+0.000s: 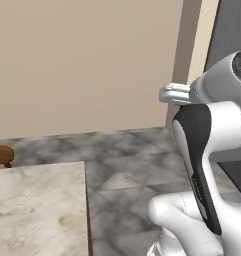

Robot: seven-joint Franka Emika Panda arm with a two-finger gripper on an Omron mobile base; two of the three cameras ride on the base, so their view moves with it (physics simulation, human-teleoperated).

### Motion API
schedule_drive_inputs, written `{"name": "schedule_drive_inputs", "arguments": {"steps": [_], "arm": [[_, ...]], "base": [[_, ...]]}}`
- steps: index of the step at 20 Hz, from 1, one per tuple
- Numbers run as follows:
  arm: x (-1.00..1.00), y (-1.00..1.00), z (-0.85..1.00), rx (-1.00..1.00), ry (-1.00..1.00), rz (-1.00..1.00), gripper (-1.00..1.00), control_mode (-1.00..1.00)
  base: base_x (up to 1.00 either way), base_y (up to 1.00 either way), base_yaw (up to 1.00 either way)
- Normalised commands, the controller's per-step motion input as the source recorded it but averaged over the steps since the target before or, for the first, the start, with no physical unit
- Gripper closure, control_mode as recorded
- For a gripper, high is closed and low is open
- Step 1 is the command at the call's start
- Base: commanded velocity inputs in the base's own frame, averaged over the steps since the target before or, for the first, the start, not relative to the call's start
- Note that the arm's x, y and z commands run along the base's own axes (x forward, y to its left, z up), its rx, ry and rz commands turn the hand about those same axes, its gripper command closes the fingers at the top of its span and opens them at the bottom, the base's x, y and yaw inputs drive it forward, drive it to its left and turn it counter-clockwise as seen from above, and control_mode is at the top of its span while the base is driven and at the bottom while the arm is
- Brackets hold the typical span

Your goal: Place the beer on the top shelf of the fridge to keep it out of children's reach, and place the pear and orange on lower shelves for easy access.

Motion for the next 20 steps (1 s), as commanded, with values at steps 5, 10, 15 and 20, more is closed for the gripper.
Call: {"name": "schedule_drive_inputs", "arguments": {"steps": [5,10,15,20], "arm": [[0.0,0.0,0.0,0.0,0.0,0.0,1.0,1.0],[0.0,0.0,0.0,0.0,0.0,0.0,1.0,1.0],[0.0,0.0,0.0,0.0,0.0,0.0,1.0,1.0],[0.0,0.0,0.0,0.0,0.0,0.0,1.0,1.0]], "base": [[1.0,-0.03,0.0],[1.0,0.0,0.0],[1.0,0.0,-0.06],[1.0,0.0,-0.15]]}}
